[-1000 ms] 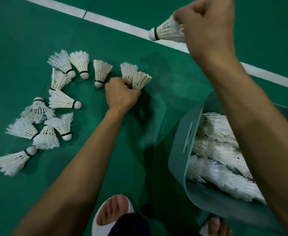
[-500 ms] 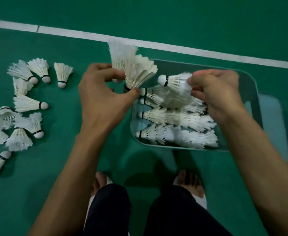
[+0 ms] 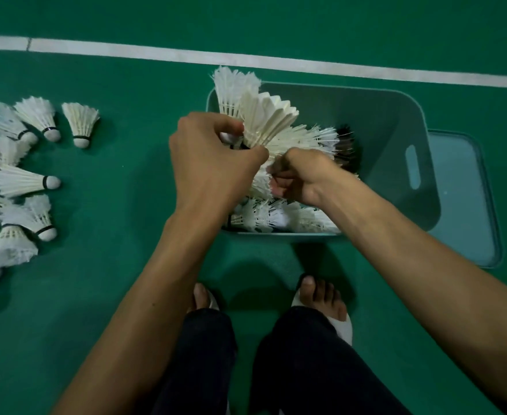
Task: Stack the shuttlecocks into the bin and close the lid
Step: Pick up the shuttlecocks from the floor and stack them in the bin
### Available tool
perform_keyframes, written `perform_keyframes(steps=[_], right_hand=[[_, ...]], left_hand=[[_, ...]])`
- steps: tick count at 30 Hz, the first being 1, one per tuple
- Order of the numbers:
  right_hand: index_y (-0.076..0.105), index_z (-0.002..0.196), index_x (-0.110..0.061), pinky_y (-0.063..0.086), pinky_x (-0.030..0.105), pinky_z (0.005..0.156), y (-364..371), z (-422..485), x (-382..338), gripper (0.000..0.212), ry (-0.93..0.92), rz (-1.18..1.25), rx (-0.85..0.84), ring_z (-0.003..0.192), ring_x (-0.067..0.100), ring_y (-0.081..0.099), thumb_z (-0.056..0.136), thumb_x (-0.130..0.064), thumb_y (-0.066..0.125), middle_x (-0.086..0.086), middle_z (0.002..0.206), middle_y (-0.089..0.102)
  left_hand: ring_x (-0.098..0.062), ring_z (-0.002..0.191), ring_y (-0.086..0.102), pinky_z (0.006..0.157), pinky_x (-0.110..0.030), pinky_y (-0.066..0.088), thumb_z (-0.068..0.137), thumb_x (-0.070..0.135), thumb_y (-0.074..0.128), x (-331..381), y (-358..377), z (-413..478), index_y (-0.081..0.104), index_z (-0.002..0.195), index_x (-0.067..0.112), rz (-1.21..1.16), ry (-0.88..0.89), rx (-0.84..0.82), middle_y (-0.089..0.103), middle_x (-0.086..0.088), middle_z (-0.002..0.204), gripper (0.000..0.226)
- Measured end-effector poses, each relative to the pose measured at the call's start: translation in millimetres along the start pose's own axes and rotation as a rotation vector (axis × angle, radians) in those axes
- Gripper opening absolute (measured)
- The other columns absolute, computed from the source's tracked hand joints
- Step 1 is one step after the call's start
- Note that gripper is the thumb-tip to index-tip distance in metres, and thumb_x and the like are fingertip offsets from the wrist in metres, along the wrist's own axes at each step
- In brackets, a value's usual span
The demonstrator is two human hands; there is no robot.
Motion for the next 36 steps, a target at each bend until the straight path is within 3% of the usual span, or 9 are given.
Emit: perform_keyframes(steps=[5,9,16,20,23,25,28,33,36], right_hand=[[0.038,0.065,-0.013,0.023,0.028,0.055,19,8,5,0.032,0.053,-0.012,-0.06,0.045,0.014,0.023,0.087,0.011,0.037,0.003,0.05,0.026],[0.051,0.07,-0.009,0.033,0.027,0.056,24,7,0,0.015,-0.024,-0.061,-0.068,0.042,0.017,0.044,0.084,-0.005,0.054,0.008,0.051,0.051],[0.056,0.082,-0.014,0.044,0.029,0.076,31,13,-14,0.015,-0.374,-0.841,0.019,0.092,0.02,0.053,0.092,-0.011,0.065,0.01,0.1,0.056],[0.066,0.106,-0.018,0.045,0.027,0.06,57,8,-14,0.036,-0.622,-1.159,-0.05,0.084,0.021,0.066,0.075,-0.034,0.075,0.0,0.094,0.07],[0.061,0.126,-0.024,0.055,0.038,0.088,76,-6,-10,0.054,-0.738,-1.396,-0.132,0.109,0.029,0.066,0.075,-0.041,0.06,0.005,0.118,0.069],[0.052,0.143,-0.011,0.032,0.032,0.114,77,-14,-6,0.058,-0.695,-1.467,-0.229,0.138,0.03,0.047,0.09,-0.031,0.066,0.011,0.147,0.054],[0.044,0.149,-0.001,0.014,0.027,0.118,68,-20,-2,0.056,-0.693,-1.579,-0.234,0.151,0.025,0.028,0.099,-0.019,0.063,0.011,0.161,0.036],[0.058,0.136,-0.014,0.051,0.044,0.096,69,-26,-15,0.056,-0.769,-1.302,-0.091,0.123,0.034,0.06,0.086,-0.036,0.045,0.011,0.134,0.065],[0.067,0.094,-0.016,0.05,0.031,0.065,45,-15,-19,0.027,-0.581,-1.066,0.024,0.079,0.023,0.065,0.083,-0.035,0.049,0.006,0.093,0.07]], left_hand=[[-0.006,0.085,0.072,0.078,-0.028,0.062,0.064,0.024,0.088,0,-2,5,0.081,0.101,0.016,-0.019,0.002,0.032,0.077,0.005,0.093,0.038],[-0.007,0.09,0.072,0.082,-0.031,0.062,0.064,0.027,0.089,2,6,5,0.081,0.1,0.018,0.015,0.027,0.022,0.078,0.005,0.097,0.038],[-0.003,0.085,0.073,0.08,-0.031,0.063,0.065,0.029,0.086,1,6,7,0.081,0.1,0.02,-0.004,0.028,0.034,0.077,0.008,0.095,0.037],[-0.005,0.085,0.074,0.079,-0.032,0.063,0.064,0.03,0.084,0,7,8,0.082,0.096,0.02,0.001,0.041,0.031,0.078,0.008,0.091,0.034],[-0.007,0.085,0.074,0.081,-0.033,0.063,0.065,0.028,0.085,4,10,8,0.082,0.095,0.019,-0.003,0.053,0.032,0.078,0.005,0.091,0.031],[-0.008,0.085,0.075,0.082,-0.033,0.063,0.066,0.028,0.086,5,14,8,0.082,0.095,0.018,-0.016,0.045,0.021,0.078,0.004,0.091,0.031],[-0.008,0.082,0.075,0.079,-0.034,0.064,0.066,0.027,0.086,4,22,10,0.082,0.094,0.017,-0.032,0.031,-0.001,0.078,0.005,0.087,0.03],[-0.007,0.085,0.074,0.08,-0.032,0.063,0.068,0.027,0.086,3,26,9,0.081,0.095,0.018,-0.041,0.036,0.006,0.078,0.006,0.091,0.029],[-0.005,0.086,0.074,0.079,-0.033,0.063,0.068,0.031,0.083,1,22,11,0.081,0.094,0.02,-0.067,0.046,0.027,0.078,0.008,0.092,0.029]])
Point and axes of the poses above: each hand's wrist, its own z-axis towards the middle knuckle, its own y-axis out of the palm, x = y × z, the point moved 8 cm from there along z, towards the middle knuckle
